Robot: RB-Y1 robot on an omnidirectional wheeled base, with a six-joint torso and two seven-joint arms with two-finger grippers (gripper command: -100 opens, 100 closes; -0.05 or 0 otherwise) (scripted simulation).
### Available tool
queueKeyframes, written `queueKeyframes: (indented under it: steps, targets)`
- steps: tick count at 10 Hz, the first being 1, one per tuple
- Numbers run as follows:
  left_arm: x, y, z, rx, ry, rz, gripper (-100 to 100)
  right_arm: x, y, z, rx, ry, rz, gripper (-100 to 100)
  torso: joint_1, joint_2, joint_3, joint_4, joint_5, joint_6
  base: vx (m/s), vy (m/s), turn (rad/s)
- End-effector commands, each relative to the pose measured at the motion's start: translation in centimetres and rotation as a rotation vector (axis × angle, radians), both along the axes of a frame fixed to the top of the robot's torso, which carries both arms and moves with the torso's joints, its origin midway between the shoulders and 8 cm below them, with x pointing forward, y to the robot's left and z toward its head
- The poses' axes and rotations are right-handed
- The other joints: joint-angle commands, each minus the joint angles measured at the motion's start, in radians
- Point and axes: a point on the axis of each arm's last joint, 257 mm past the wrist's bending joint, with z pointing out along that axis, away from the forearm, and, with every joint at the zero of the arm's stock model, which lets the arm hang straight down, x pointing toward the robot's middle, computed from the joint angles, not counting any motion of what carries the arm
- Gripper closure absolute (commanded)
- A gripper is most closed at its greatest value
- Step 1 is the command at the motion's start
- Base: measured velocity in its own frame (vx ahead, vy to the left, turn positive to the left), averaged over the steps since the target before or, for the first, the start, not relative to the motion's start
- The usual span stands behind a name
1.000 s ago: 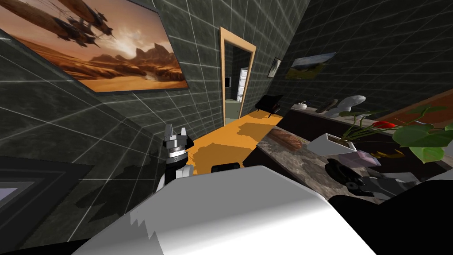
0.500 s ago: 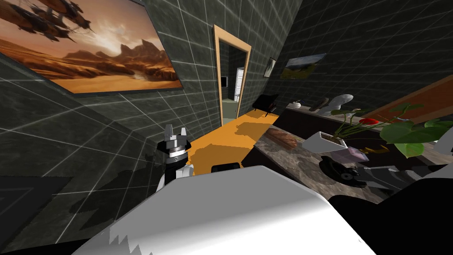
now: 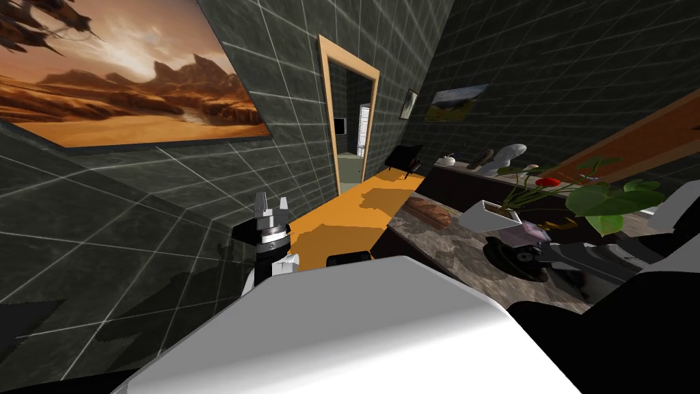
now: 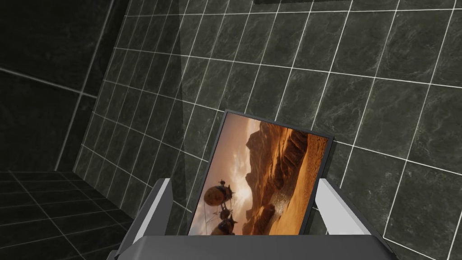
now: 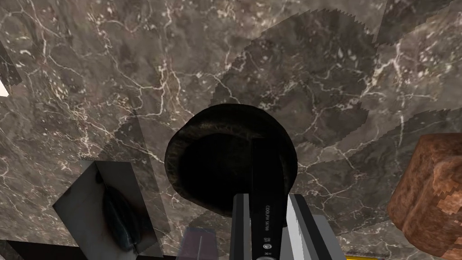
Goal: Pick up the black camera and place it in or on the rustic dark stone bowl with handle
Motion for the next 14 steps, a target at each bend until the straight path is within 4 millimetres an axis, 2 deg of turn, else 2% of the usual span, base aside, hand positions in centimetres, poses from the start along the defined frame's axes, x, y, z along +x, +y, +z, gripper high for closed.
queueKeyframes:
  steps: [1, 3, 4, 6, 7, 8, 11, 12, 14]
  targets:
    - [0.0, 0.0, 0.0, 0.000, 0.000, 0.000, 0, 2.2, -0.5, 0.7, -0.013, -0.025, 0.016, 100, 0.000, 0.000, 0.000, 0.000, 0.000, 0.000, 0.029, -0.054, -0.160]
    - [0.0, 0.0, 0.0, 0.000, 0.000, 0.000, 0, 2.2, -0.5, 0.7, -0.013, -0.025, 0.016, 100, 0.000, 0.000, 0.000, 0.000, 0.000, -0.001, 0.016, -0.032, -0.016]
    - [0.0, 0.0, 0.0, 0.000, 0.000, 0.000, 0, 4.6, -1.0, 1.6, -0.028, -0.054, 0.036, 100, 0.002, 0.001, 0.000, 0.000, 0.000, -0.001, 0.027, -0.046, -0.175]
    - [0.0, 0.0, 0.0, 0.000, 0.000, 0.000, 0, 4.6, -1.0, 1.6, -0.028, -0.054, 0.036, 100, 0.000, 0.000, 0.000, 0.000, 0.000, 0.000, 0.023, -0.040, -0.051]
    - [0.0, 0.0, 0.0, 0.000, 0.000, 0.000, 0, 6.4, -1.3, 2.2, -0.040, -0.078, 0.052, 100, 0.001, 0.001, 0.000, 0.000, 0.000, -0.001, 0.011, -0.044, -0.136]
    - [0.0, 0.0, 0.0, 0.000, 0.000, 0.000, 0, 7.1, -1.4, 2.4, -0.044, -0.086, 0.057, 100, 0.000, 0.001, 0.000, 0.000, 0.001, 0.000, 0.014, -0.051, -0.122]
    - [0.0, 0.0, 0.0, 0.000, 0.000, 0.000, 0, 7.3, -1.3, 2.5, -0.045, -0.089, 0.059, 100, 0.003, 0.002, 0.001, 0.000, 0.001, -0.001, 0.002, -0.010, -0.005]
    - [0.0, 0.0, 0.0, 0.000, 0.000, 0.000, 0, 7.4, -1.3, 2.5, -0.045, -0.090, 0.059, -100, 0.004, 0.002, 0.001, 0.000, 0.001, -0.001, 0.000, 0.000, 0.000]
    - [0.0, 0.0, 0.0, 0.000, 0.000, 0.000, 0, 7.4, -1.3, 2.5, -0.045, -0.090, 0.059, -100, 0.005, 0.003, 0.002, 0.001, 0.001, -0.001, 0.000, 0.000, 0.000]
